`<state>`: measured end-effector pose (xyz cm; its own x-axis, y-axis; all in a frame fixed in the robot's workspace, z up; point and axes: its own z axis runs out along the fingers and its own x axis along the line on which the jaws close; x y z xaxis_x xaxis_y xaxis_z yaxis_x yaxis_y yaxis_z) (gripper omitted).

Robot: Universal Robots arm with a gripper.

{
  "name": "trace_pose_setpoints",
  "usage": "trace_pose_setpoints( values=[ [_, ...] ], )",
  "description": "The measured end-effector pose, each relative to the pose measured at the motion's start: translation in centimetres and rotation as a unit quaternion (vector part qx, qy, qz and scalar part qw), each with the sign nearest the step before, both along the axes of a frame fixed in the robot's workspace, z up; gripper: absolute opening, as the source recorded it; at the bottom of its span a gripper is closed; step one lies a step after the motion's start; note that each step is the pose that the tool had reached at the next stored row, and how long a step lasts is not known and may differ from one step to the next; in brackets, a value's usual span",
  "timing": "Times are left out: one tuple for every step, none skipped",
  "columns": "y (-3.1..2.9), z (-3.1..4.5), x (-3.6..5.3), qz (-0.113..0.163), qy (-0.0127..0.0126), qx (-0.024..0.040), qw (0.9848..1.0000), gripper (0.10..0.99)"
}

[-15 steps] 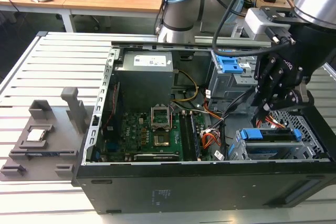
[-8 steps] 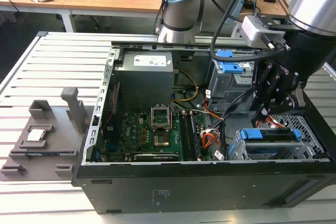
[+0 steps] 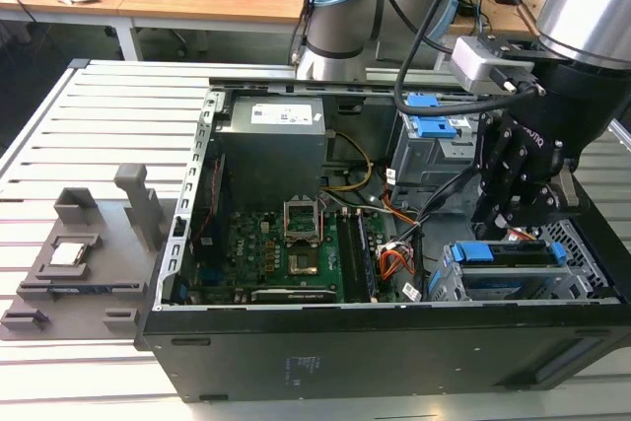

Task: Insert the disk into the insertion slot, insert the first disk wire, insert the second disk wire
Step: 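Insert the second disk wire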

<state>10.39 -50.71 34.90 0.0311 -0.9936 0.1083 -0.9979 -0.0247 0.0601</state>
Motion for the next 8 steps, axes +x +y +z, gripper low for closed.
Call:
trace_pose_setpoints(
  values=[
    [-0.01, -0.01, 0.0, 0.0, 0.0, -0.0016, 1.0, 0.302],
    [-0.02, 0.0, 0.0, 0.0, 0.0, -0.0044, 1.0, 0.302],
    [-0.04, 0.0, 0.0, 0.0, 0.0, -0.0076, 1.0, 0.302],
    [-0.05, 0.0, 0.0, 0.0, 0.0, -0.0106, 0.9999, 0.302],
    [-0.06, 0.0, 0.0, 0.0, 0.0, -0.0147, 0.9999, 0.302],
    [-0.08, 0.0, 0.0, 0.0, 0.0, -0.0171, 0.9999, 0.302],
    [-0.1, 0.0, 0.0, 0.0, 0.0, -0.0204, 0.9998, 0.302],
    [-0.11, 0.01, 0.0, 0.0, 0.0, -0.0212, 0.9998, 0.302]
  ],
)
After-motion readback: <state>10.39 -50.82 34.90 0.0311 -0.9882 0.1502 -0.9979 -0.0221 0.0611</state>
